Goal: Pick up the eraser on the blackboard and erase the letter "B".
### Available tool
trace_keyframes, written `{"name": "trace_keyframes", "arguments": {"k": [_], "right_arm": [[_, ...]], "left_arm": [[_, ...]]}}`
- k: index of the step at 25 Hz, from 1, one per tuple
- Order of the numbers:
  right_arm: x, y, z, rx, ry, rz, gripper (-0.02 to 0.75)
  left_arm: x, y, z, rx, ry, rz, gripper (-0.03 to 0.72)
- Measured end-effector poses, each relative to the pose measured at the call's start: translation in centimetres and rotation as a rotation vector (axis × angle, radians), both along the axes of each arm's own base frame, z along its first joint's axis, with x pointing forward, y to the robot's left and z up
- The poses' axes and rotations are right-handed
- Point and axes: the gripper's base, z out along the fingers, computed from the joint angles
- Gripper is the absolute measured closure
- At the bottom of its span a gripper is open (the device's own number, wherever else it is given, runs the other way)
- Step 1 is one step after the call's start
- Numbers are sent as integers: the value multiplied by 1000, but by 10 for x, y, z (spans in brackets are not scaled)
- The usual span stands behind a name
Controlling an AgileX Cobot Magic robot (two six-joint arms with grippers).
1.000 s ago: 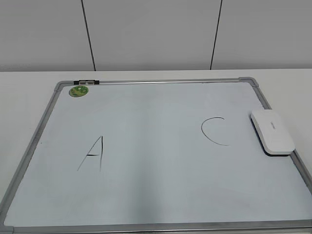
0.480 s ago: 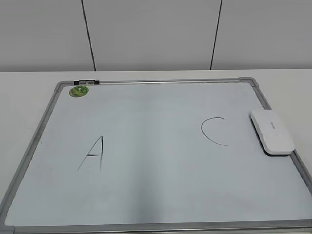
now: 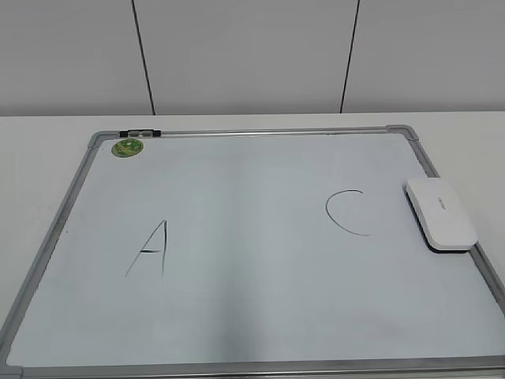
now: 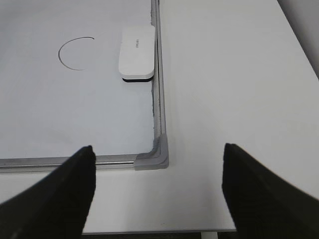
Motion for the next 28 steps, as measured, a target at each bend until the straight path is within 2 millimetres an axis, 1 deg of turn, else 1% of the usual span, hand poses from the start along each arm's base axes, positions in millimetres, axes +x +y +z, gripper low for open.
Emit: {"name": "trace_keyframes", "arguments": {"k": [6,15,28], "right_arm": [[0,0,0,0,0,0,150],[0,0,0,0,0,0,149],[0,0,0,0,2,0,150]], "left_arm": [[0,0,0,0,0,0,195],[0,0,0,0,0,0,225],[0,0,0,-1,0,1,227]]}}
